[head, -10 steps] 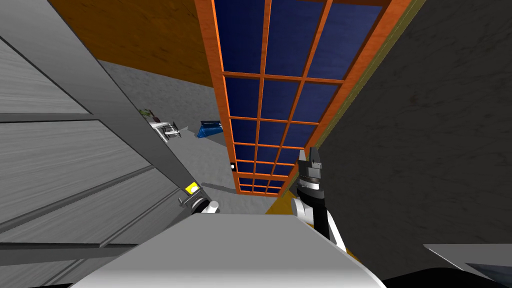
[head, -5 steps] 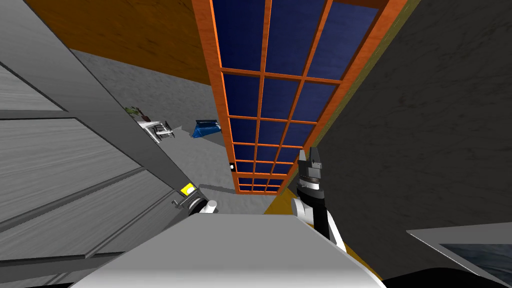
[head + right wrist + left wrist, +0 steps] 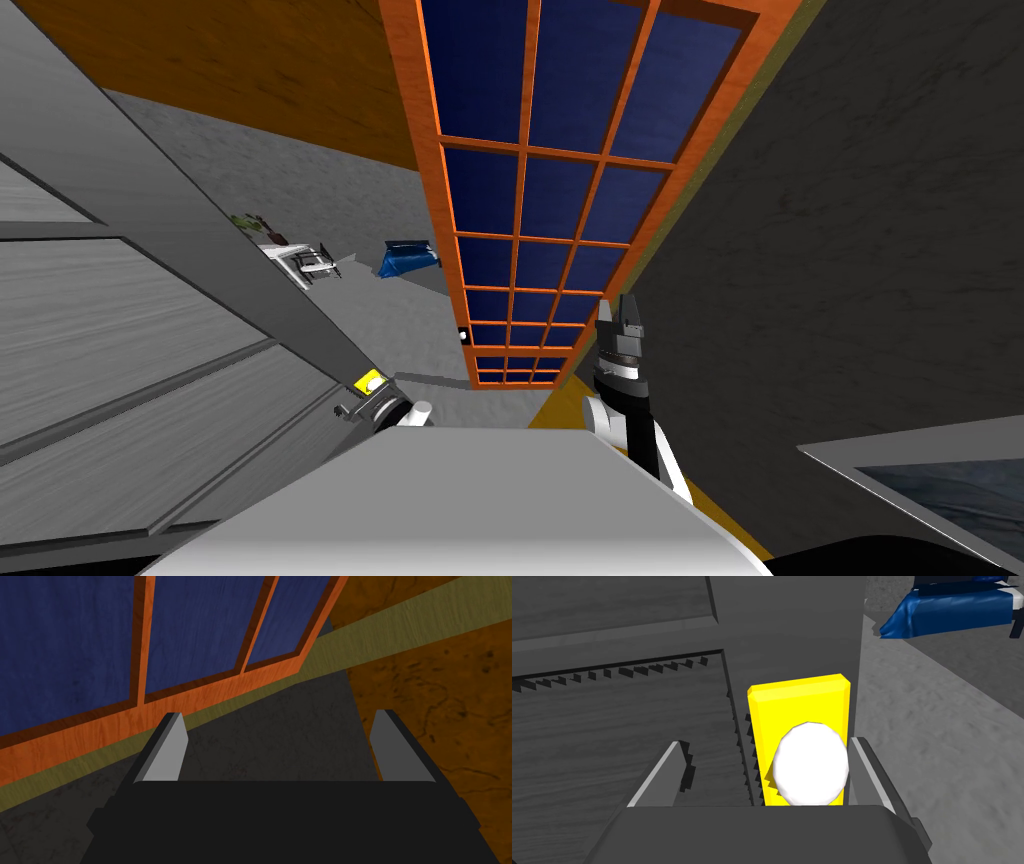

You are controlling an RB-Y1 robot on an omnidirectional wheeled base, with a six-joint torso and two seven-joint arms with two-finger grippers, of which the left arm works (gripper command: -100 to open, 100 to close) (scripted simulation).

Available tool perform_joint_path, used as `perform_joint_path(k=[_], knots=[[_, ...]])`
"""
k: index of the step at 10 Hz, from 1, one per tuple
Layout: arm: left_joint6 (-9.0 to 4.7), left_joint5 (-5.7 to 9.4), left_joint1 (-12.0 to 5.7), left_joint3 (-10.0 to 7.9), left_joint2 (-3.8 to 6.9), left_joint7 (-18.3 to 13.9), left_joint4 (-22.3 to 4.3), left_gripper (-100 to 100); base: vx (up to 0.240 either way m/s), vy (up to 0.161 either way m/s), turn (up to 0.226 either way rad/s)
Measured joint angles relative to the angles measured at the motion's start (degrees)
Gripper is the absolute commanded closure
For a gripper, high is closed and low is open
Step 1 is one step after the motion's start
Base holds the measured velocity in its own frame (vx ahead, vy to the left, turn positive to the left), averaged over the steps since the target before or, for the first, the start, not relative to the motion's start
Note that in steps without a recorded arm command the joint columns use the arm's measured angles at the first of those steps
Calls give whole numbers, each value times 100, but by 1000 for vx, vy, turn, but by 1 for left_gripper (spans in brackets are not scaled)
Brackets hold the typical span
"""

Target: Push the door open

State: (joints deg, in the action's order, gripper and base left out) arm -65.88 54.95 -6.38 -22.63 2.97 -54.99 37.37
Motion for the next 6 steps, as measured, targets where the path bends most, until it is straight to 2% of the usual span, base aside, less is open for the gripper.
perform_joint_path(k=[1,2,3,5,6], knots=[[126,28,136,-21,-77,157,309,100,-4,30,-104],[56,59,47,-65,-25,135,149,100,-3,62,-77],[38,84,104,-97,-72,196,293,100,18,58,-50],[-75,138,-40,-172,-2,186,93,100,20,34,-16],[-100,130,1,-168,1,152,112,100,6,15,-14]])
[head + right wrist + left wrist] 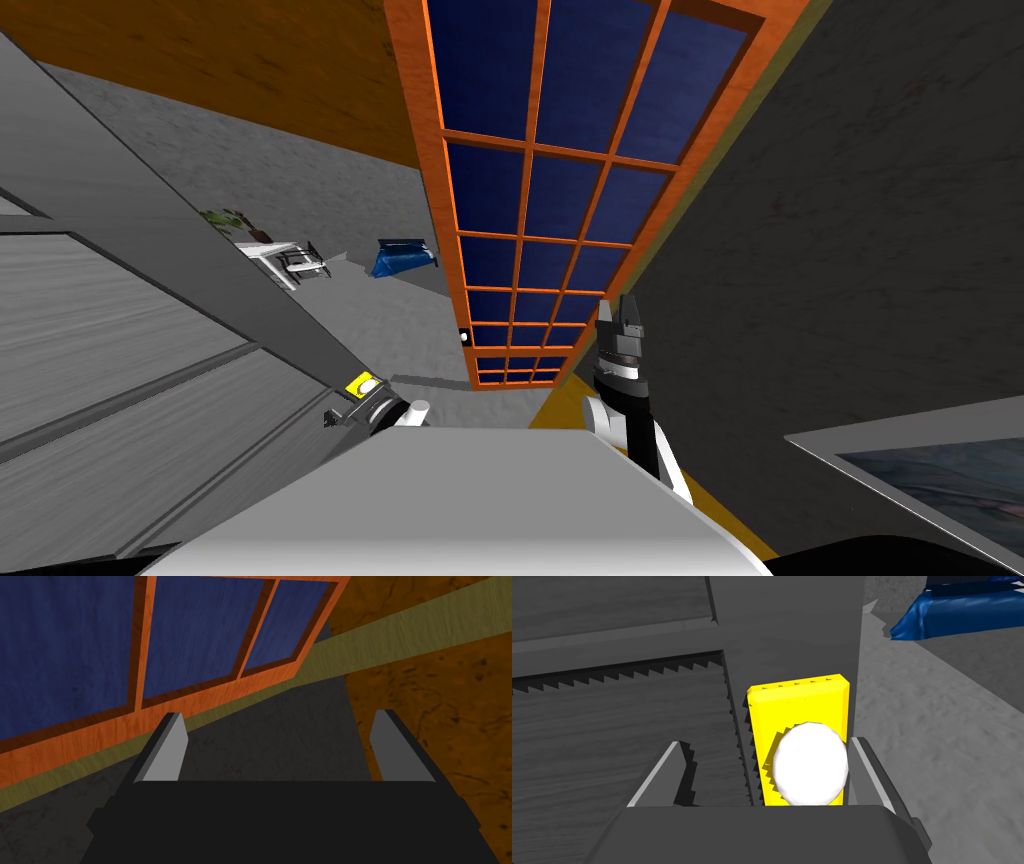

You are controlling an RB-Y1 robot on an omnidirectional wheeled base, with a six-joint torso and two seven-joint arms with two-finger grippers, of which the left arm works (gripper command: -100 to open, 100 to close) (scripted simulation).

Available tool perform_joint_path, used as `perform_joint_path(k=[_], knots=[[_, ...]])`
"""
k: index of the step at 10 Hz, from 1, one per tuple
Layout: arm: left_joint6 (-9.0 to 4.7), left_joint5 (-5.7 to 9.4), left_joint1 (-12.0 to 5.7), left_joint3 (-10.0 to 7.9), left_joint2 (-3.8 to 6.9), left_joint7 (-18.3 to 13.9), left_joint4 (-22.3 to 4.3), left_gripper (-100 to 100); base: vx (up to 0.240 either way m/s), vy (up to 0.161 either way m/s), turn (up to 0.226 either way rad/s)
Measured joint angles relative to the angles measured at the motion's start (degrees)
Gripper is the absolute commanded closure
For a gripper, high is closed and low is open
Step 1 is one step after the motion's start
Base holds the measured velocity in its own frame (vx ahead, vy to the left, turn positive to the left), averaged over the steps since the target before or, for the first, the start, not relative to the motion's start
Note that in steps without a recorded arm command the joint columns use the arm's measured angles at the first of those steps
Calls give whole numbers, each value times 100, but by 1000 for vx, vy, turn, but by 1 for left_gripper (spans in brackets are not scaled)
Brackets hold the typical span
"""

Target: Push the door open

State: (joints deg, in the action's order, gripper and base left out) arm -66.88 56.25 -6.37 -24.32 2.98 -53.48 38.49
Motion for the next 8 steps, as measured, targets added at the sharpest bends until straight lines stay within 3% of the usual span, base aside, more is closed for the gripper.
perform_joint_path(k=[3,5,6,7,8], knots=[[144,50,151,-44,-59,150,346,100,3,10,-31],[99,65,120,-62,-28,109,243,100,8,24,-26],[108,86,162,-90,-83,191,372,100,4,37,-23],[95,107,112,-114,-60,215,314,100,8,24,14],[130,113,181,-117,-101,269,471,100,9,2,33]])
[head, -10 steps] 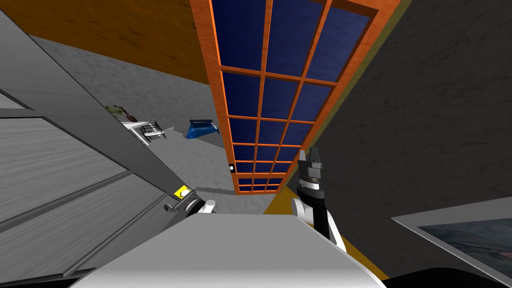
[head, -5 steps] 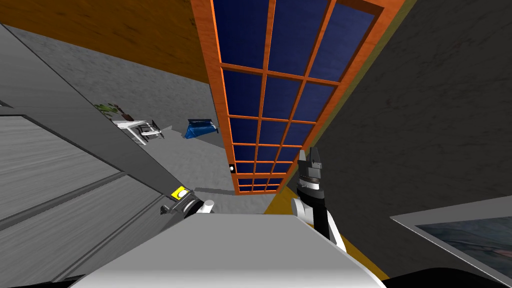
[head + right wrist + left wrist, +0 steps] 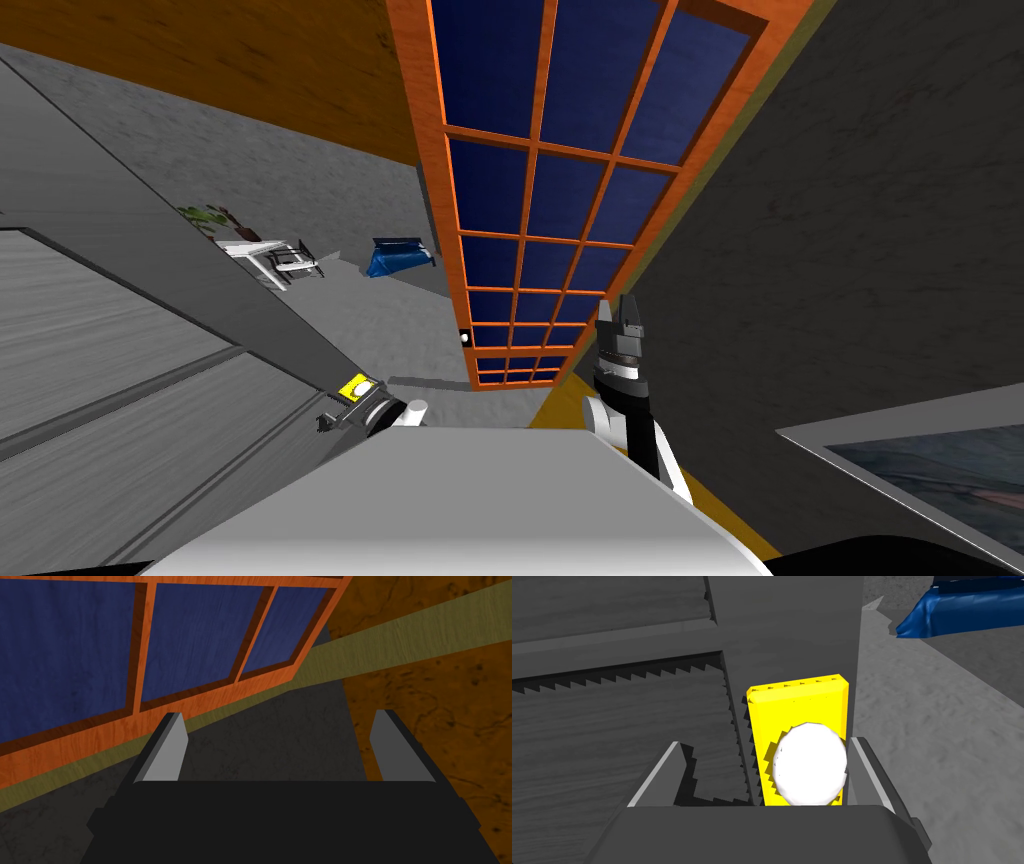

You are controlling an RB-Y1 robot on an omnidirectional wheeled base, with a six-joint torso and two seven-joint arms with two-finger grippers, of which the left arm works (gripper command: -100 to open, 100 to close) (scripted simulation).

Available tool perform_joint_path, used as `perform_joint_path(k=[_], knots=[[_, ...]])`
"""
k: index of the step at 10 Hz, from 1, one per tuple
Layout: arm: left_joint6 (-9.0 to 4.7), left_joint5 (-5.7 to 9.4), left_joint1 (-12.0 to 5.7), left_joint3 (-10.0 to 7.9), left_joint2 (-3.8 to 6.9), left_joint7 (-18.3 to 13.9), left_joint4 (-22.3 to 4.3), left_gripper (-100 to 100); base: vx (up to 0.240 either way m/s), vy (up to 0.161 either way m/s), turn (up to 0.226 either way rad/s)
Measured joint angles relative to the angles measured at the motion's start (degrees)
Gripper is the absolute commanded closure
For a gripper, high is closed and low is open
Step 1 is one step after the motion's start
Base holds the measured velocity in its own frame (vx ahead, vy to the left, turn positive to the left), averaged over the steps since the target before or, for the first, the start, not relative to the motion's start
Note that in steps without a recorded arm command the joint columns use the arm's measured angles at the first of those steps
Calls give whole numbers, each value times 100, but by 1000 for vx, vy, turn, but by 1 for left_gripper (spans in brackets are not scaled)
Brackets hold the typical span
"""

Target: Push the door open

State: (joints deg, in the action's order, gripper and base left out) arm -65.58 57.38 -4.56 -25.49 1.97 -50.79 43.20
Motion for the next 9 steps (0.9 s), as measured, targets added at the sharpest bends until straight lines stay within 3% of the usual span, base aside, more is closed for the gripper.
perform_joint_path(k=[2,3,4,5,8,9], knots=[[-104,-13,-130,2,93,-135,-289,100,10,19,-83],[-46,43,18,-59,-1,-7,4,100,16,56,-64],[-63,62,22,-87,-23,54,14,100,9,35,0],[-137,65,-86,-97,49,-20,-204,100,9,14,-4],[-214,103,-159,-157,84,-46,-314,100,11,27,-45],[-146,141,-6,-191,-21,86,21,100,18,39,-21]])
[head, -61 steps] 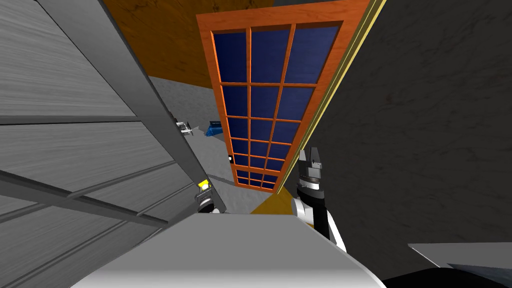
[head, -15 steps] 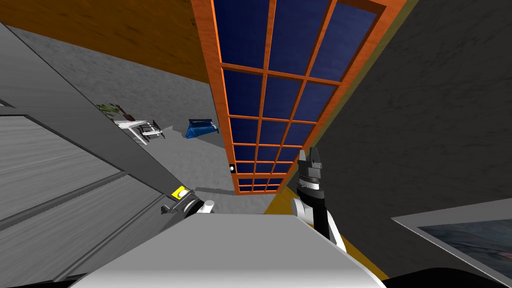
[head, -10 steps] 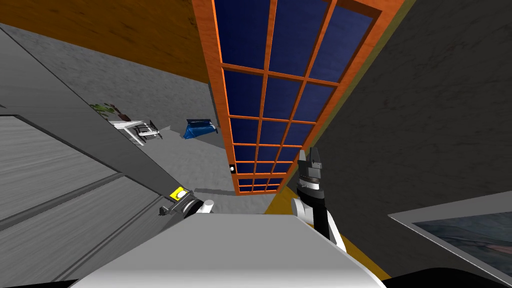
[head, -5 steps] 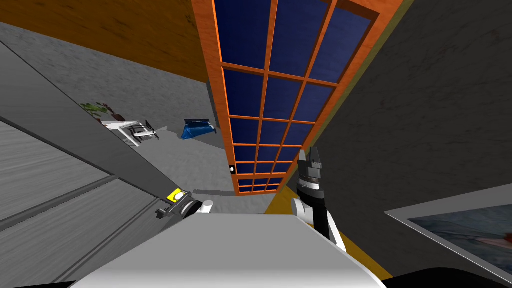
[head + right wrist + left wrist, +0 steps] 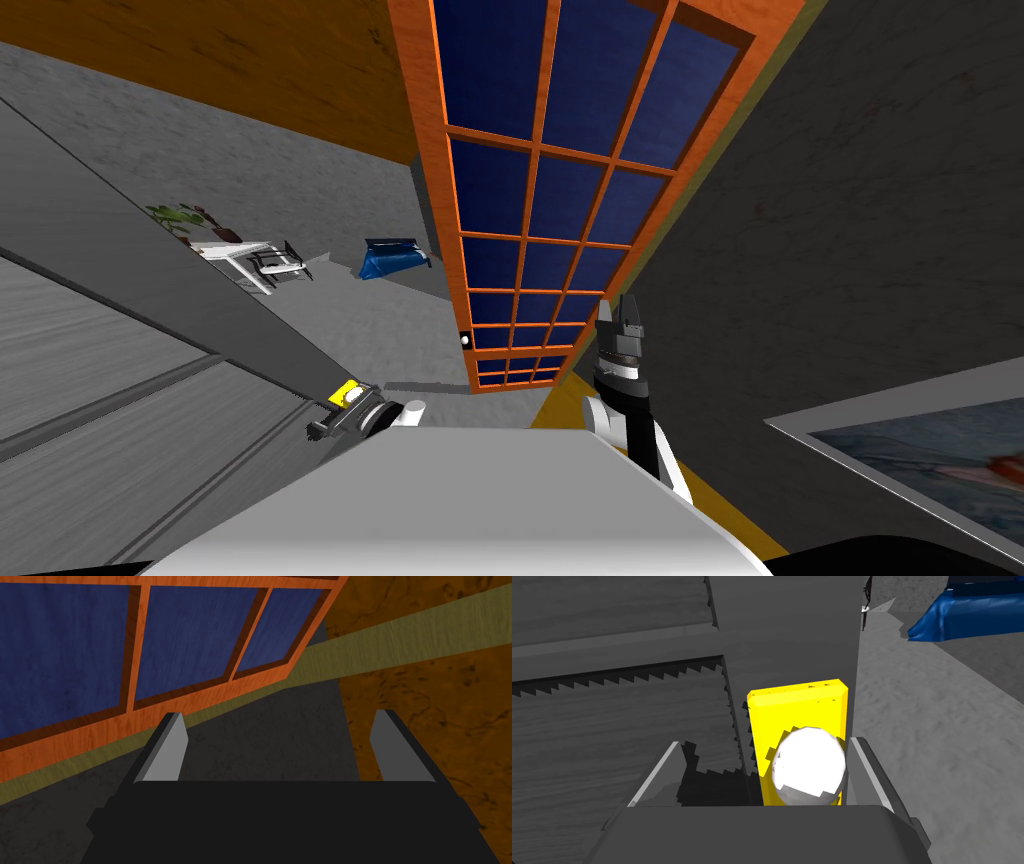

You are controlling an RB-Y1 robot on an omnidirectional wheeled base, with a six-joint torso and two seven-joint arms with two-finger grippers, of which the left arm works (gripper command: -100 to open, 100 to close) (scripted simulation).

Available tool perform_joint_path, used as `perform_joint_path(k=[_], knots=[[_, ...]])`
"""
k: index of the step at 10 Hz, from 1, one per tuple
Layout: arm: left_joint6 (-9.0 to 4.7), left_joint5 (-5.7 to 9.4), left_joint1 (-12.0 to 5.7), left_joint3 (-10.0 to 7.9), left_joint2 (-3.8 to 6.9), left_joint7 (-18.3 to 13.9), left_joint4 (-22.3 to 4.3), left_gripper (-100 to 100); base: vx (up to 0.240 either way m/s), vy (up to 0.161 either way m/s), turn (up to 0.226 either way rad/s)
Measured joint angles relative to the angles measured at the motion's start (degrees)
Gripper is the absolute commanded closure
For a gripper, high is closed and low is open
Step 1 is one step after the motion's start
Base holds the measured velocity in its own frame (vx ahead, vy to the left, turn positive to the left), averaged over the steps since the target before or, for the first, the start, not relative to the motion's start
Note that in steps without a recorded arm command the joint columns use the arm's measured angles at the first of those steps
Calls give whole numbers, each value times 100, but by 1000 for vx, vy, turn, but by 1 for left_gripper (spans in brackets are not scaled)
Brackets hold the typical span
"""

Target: Push the door open

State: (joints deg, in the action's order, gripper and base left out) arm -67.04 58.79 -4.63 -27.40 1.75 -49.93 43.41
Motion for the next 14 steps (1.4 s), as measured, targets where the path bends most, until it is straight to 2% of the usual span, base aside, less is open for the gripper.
perform_joint_path(k=[3,4,5,6,7,9,12,13,14], knots=[[-191,25,-214,-53,136,-182,-487,100,11,23,-30],[-215,32,-181,-64,102,-180,-442,100,26,53,-112],[-294,83,-306,-133,151,-204,-646,100,29,62,-80],[-277,117,-219,-171,80,-121,-444,100,49,71,-102],[-314,155,-191,-223,31,-88,-401,100,65,84,-103],[-470,260,-297,-361,-12,-75,-534,100,65,120,-138],[-678,472,-341,-649,-194,84,-498,100,82,133,-120],[-774,535,-335,-743,-303,104,-488,100,27,63,-25],[-807,542,-332,-754,-321,109,-488,100,0,123,-144]])
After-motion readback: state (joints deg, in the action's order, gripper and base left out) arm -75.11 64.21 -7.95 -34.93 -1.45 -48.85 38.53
